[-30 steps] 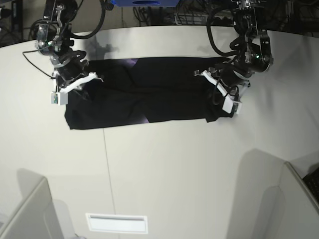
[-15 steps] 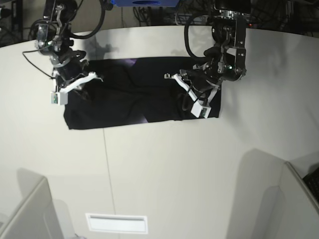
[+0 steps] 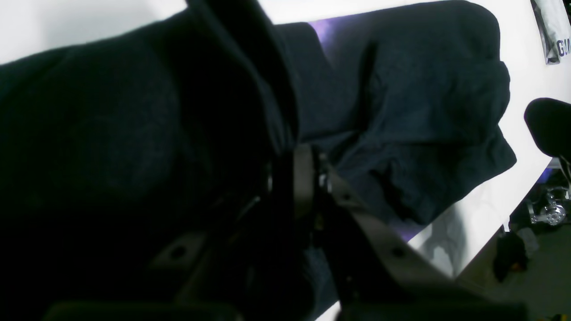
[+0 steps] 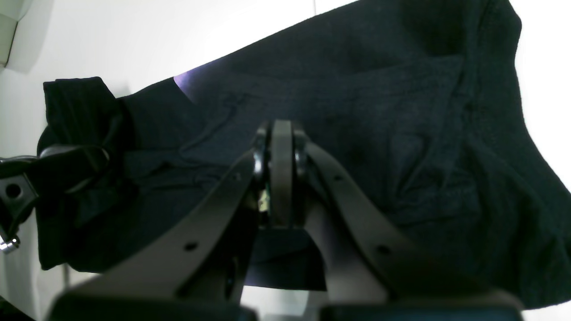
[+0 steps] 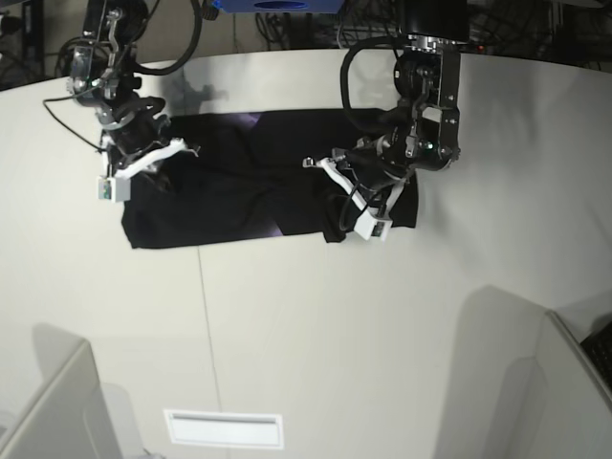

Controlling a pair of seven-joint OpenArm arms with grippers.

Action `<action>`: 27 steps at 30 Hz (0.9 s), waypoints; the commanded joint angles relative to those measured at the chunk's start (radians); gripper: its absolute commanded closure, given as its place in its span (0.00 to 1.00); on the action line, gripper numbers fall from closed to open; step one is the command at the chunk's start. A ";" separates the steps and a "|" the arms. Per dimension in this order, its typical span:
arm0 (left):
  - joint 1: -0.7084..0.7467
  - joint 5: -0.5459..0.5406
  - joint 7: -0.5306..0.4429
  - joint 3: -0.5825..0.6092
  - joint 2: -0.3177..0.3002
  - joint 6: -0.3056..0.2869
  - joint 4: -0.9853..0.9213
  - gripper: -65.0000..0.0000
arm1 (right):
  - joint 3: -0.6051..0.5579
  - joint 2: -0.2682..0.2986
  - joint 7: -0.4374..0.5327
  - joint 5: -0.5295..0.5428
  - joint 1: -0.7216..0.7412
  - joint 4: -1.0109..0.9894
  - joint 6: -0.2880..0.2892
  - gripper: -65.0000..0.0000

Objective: Fold the T-shirt properly
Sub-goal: 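Fold the strip end with the left gripper toward the right gripper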

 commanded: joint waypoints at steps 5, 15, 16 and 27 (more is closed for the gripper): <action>-0.028 -0.023 -0.021 0.106 0.011 0.079 0.016 1.00 | 0.004 0.004 0.019 0.009 0.005 0.020 0.003 1.00; -0.045 -0.025 -0.021 0.121 0.011 0.085 -0.025 1.00 | 0.004 0.004 0.019 0.009 0.002 0.020 0.003 1.00; -0.045 -0.025 -0.021 0.123 0.011 0.085 -0.027 1.00 | 0.004 0.004 0.019 0.009 0.003 0.020 0.003 1.00; -0.045 -0.023 -0.014 0.129 0.008 0.085 -0.027 1.00 | 0.004 0.004 0.019 0.009 0.005 0.020 0.003 1.00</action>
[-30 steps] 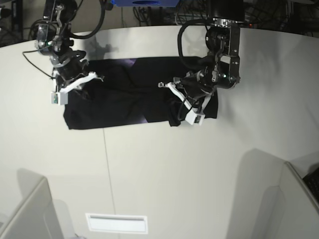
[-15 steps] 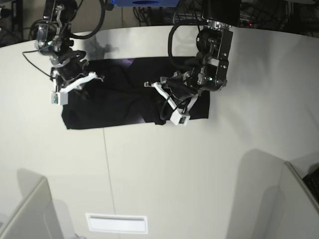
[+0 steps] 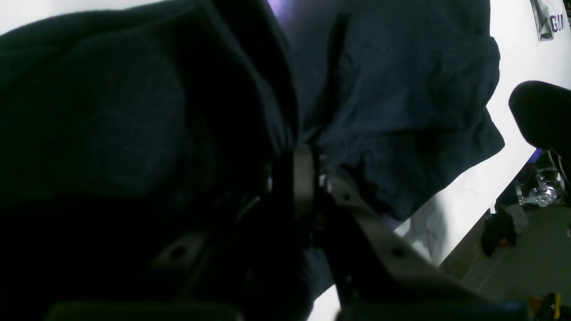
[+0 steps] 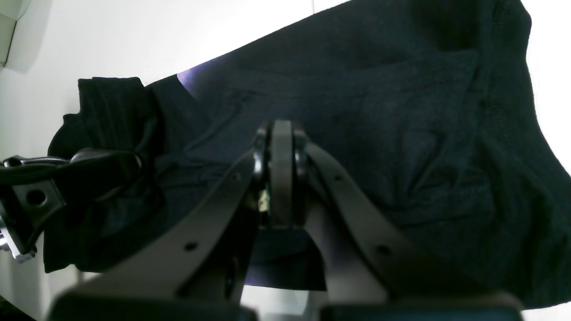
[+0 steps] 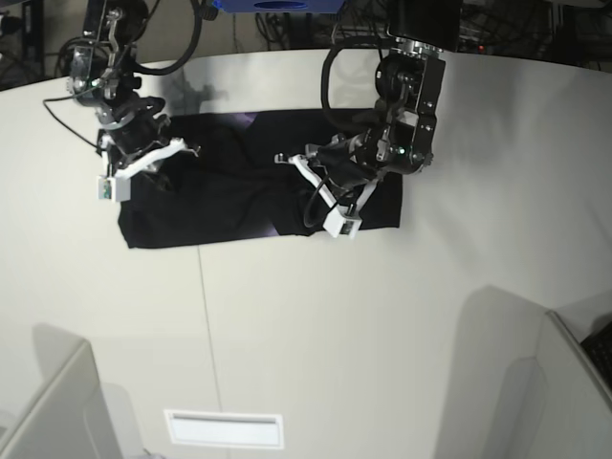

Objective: Fold the T-shirt properly
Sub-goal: 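Fold the strip end with the left gripper toward the right gripper, then release the strip and move both grippers to the strip's two ends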

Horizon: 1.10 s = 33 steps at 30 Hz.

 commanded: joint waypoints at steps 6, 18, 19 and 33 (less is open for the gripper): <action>-0.013 -0.015 -0.012 0.003 0.005 -0.009 0.018 1.00 | 0.004 0.004 0.022 0.009 0.005 0.020 0.005 1.00; -0.007 -0.023 -0.010 0.045 0.010 -0.009 0.017 0.34 | 0.004 0.004 0.022 0.009 0.005 0.020 0.005 1.00; -0.011 -0.023 -0.010 0.074 0.007 -0.009 0.017 0.32 | 0.004 0.004 0.022 0.009 0.005 0.020 0.005 1.00; -0.014 -0.023 -0.012 0.117 -0.050 -0.009 0.101 0.31 | 0.004 0.004 0.021 0.009 0.015 0.020 0.005 1.00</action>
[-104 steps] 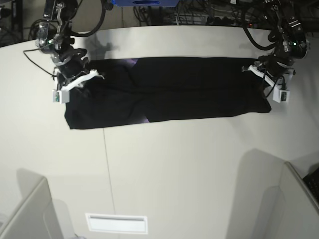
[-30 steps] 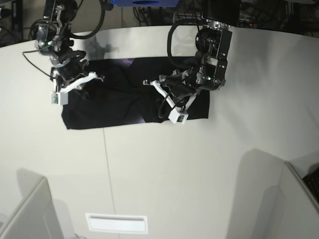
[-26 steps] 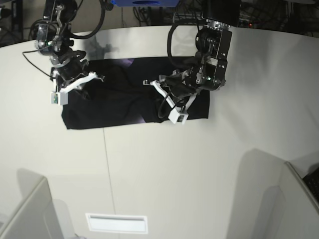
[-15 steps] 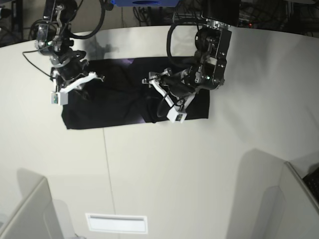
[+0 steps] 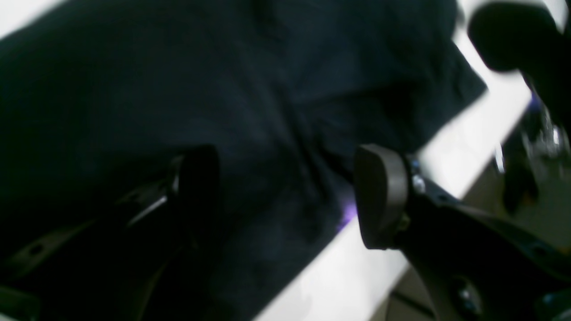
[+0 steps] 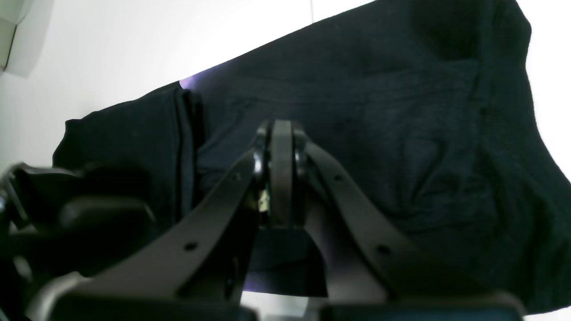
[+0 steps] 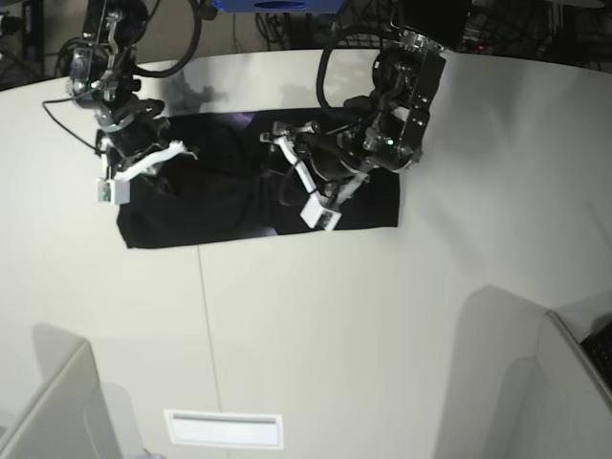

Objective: Fold the T-shirt properly
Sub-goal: 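Release the strip and move both grippers to the strip's two ends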

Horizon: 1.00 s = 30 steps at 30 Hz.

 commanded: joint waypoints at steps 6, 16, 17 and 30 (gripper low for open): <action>-0.014 -0.016 -0.019 -0.104 0.007 -0.007 0.066 0.43 | 0.005 0.004 0.026 0.009 0.010 0.020 0.005 1.00; 0.220 -0.016 -0.027 -0.556 -0.205 -0.013 0.198 1.00 | 0.327 0.081 -0.347 0.213 0.214 -0.083 0.016 0.43; 0.247 -0.016 -0.033 -0.578 -0.230 -0.013 0.198 1.00 | 0.360 0.101 -0.394 0.251 0.244 -0.113 0.020 0.31; 0.453 -0.009 -0.303 -0.719 -0.267 -0.014 0.126 1.00 | 0.274 0.323 -0.578 0.395 0.416 -0.578 0.102 0.16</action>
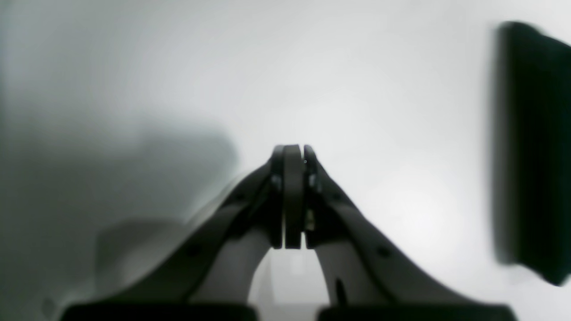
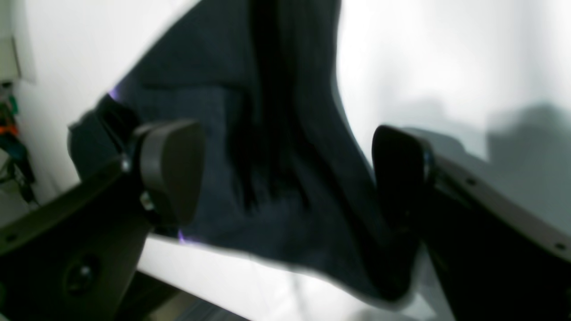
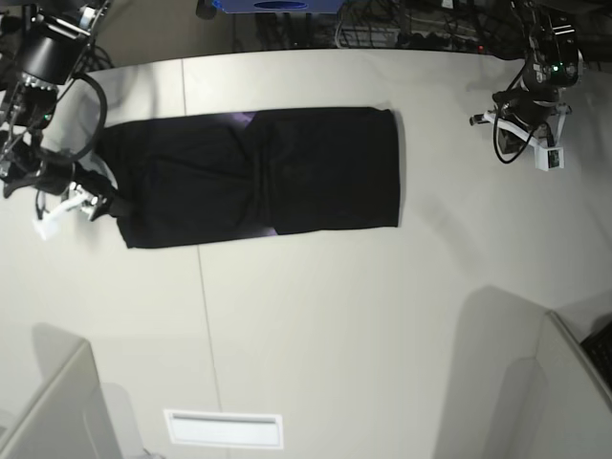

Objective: Fold the T-shirt properly
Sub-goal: 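Release the strip and move both grippers to the strip's two ends, then grasp both ends of the strip and lift them toward each other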

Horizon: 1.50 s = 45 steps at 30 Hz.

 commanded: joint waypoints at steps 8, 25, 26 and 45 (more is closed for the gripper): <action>-0.038 -0.006 -0.020 0.081 0.017 -0.005 0.009 1.00 | -0.105 0.033 0.068 0.051 0.009 -0.044 0.005 0.16; -0.155 -0.006 -0.020 0.265 0.088 -0.004 -0.112 1.00 | -0.249 0.016 0.077 0.050 -0.062 -0.027 0.005 0.17; -0.157 -0.006 -0.020 0.272 0.088 -0.004 -0.112 1.00 | -0.261 0.016 0.077 0.051 -0.062 -0.023 0.005 0.18; -0.242 -0.006 -0.019 0.417 0.103 -0.002 -0.174 1.00 | -0.267 -0.011 0.195 0.045 -0.069 -0.023 -0.076 1.00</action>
